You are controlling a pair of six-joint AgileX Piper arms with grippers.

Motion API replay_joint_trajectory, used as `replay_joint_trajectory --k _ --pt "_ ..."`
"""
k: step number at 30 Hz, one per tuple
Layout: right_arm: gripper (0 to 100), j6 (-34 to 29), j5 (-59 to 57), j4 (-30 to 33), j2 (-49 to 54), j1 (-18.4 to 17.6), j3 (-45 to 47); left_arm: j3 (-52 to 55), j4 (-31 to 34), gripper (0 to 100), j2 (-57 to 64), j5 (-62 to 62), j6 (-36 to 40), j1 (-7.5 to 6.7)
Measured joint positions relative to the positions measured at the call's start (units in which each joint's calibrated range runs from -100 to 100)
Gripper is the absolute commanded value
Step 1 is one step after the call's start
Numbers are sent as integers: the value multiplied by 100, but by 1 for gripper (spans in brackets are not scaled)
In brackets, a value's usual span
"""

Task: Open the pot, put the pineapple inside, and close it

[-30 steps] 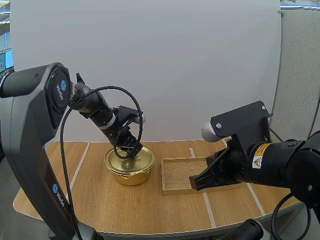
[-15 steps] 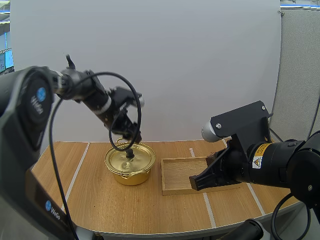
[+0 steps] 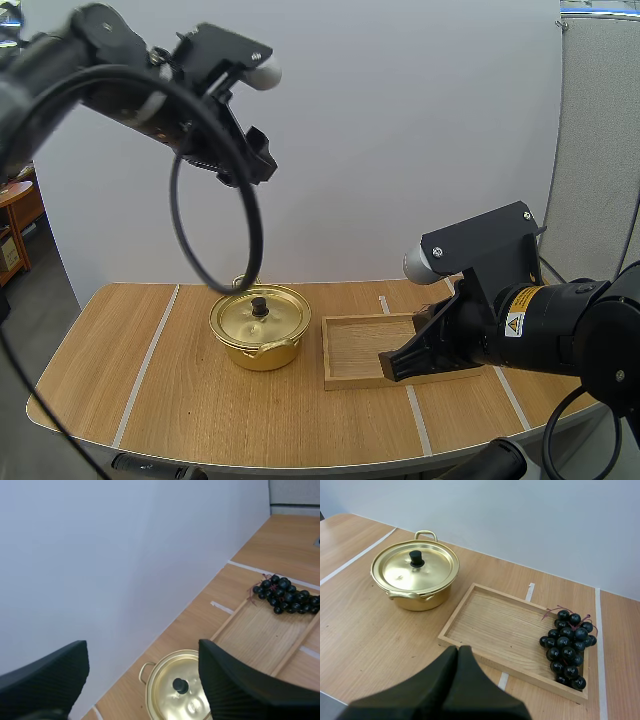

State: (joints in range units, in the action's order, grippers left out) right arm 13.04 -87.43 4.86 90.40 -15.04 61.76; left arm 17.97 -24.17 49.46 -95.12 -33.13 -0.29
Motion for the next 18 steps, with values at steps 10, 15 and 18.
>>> replay_joint_trajectory --k 10,15,18 --pt "0 0 0 0 0 22 0 -12 61 100 1457 -414 572 0" --pt "0 0 0 0 0 100 0 12 185 60 1968 -435 859 0" --pt "0 0 0 0 40 150 0 145 369 30 2281 -449 1050 0"
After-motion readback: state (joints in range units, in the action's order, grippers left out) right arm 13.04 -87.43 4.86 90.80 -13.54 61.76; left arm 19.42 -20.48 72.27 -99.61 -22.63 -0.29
